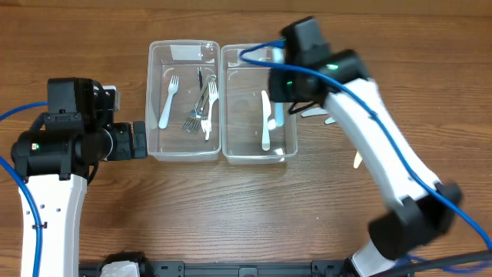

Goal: Pack container
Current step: 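Place the light blue knife into the right container and release, then move the right gripper to the yellow knife and grasp it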

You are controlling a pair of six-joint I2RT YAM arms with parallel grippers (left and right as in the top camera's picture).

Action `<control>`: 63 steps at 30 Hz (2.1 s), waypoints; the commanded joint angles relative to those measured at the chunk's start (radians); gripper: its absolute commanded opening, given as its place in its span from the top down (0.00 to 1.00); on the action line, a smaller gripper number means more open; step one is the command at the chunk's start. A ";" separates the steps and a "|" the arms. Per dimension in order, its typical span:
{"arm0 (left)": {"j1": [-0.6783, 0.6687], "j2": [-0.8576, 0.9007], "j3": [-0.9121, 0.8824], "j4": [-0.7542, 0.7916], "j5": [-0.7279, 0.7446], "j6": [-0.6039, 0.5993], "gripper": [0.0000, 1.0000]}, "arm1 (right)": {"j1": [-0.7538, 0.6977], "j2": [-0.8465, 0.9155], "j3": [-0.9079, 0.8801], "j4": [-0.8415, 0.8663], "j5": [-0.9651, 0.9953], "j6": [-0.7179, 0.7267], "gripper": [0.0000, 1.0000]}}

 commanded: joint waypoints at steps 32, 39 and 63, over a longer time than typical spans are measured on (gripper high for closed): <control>0.001 -0.001 -0.003 0.001 0.018 0.023 0.00 | -0.498 -0.012 0.378 -0.283 0.098 0.107 0.46; 0.001 -0.001 -0.003 0.001 0.018 0.023 0.00 | -0.764 -0.010 0.171 -0.257 -0.044 0.087 0.29; 0.001 -0.001 -0.003 0.001 0.018 0.023 0.00 | -0.752 0.162 -0.429 0.131 -0.058 0.047 0.23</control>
